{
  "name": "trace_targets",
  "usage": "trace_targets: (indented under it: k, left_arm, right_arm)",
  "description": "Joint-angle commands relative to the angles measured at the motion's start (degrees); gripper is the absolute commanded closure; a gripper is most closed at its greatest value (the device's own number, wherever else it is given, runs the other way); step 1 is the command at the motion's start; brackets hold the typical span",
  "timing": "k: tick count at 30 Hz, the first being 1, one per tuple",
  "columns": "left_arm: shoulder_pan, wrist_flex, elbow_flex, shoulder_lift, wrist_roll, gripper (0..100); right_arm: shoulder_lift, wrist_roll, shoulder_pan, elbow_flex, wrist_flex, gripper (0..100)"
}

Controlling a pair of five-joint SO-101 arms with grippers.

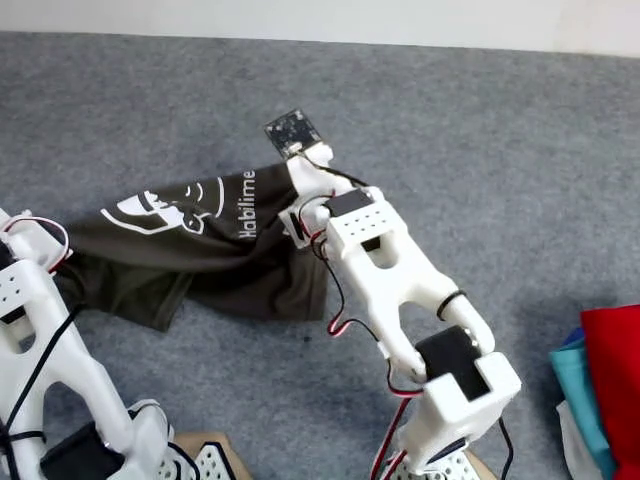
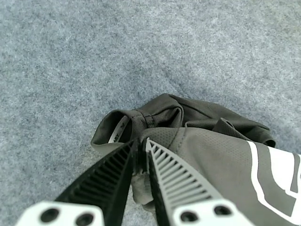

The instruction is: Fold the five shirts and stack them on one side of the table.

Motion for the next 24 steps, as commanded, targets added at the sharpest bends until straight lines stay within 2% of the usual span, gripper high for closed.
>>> trace_targets:
  k: [1,5,7,13,24]
  left_arm:
    - [-0.3,-0.8,-0.3,-0.1,0.3,99]
    - [-0.3,-0.8,0.0,-0.1,0.3,99]
    - [0.7,-1.1,0.6,-0.1,0.3,99]
    - [3.3,-4.0,4.4,-0.2,0.2,99]
    - [3.5,-4.0,4.8,-0.2,0.2,99]
  right_arm:
    - [3.0,0.2,-0.4,-1.6,-1.5,68.1]
    - [8.0,0.2,-0.6,-6.0,-1.1,68.2]
    - [8.4,0.2,-0.6,-7.5,-0.1,71.4]
    - [8.3,0.2,-0.1,-8.0,0.4,97.1]
    - [4.0,0.4,6.9,-7.4,0.4,99.1]
